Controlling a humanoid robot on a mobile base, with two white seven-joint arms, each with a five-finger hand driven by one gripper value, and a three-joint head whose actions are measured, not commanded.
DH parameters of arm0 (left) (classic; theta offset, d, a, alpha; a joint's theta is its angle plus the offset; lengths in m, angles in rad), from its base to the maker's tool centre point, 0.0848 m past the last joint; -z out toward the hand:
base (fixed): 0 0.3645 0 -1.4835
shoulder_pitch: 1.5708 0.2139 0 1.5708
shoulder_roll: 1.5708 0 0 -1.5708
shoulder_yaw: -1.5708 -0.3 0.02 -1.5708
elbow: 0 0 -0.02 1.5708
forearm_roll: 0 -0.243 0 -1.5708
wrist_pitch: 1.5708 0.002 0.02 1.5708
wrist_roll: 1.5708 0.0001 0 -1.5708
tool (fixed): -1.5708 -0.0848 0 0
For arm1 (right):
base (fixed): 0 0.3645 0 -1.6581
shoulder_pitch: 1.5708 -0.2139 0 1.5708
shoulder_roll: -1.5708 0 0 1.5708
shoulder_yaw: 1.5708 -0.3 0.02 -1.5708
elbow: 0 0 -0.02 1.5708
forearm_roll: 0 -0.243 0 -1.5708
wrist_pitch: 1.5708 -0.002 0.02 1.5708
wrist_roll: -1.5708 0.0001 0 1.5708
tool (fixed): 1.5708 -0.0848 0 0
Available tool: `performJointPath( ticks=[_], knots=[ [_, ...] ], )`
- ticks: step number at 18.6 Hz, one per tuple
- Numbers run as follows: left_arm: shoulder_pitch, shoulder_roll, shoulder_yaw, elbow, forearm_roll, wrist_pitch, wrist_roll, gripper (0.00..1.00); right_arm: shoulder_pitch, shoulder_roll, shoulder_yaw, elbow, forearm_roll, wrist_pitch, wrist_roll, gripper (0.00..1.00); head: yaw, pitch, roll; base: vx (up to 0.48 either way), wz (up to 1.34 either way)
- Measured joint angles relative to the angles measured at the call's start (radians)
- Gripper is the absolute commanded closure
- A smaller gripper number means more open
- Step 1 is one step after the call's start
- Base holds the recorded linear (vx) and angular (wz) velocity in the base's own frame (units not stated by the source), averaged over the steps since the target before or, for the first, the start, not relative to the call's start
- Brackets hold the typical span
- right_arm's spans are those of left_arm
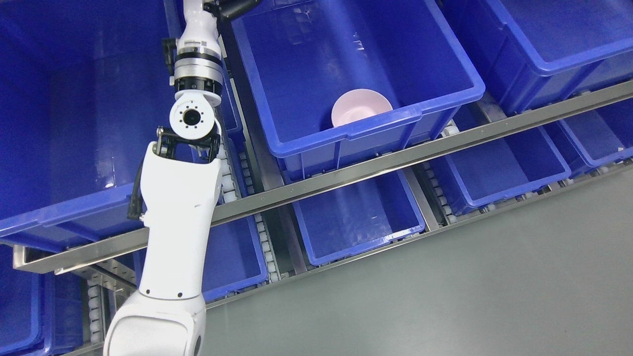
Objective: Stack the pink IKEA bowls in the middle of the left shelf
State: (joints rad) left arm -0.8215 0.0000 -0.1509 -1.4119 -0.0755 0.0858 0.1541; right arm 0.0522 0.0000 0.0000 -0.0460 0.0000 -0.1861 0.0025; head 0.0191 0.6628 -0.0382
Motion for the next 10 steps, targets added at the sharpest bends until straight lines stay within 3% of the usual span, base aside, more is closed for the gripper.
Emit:
performJointPath(
  ticks=[10],
  knots=[
    [0.091, 0.0, 0.002, -0.091, 0.058, 0.03, 0.003, 0.0, 0.0, 0.0, 0.0, 0.0, 0.0, 0.0, 0.001, 0.0, 0.0, 0.0, 0.0, 0.0, 0.0]
  ],
)
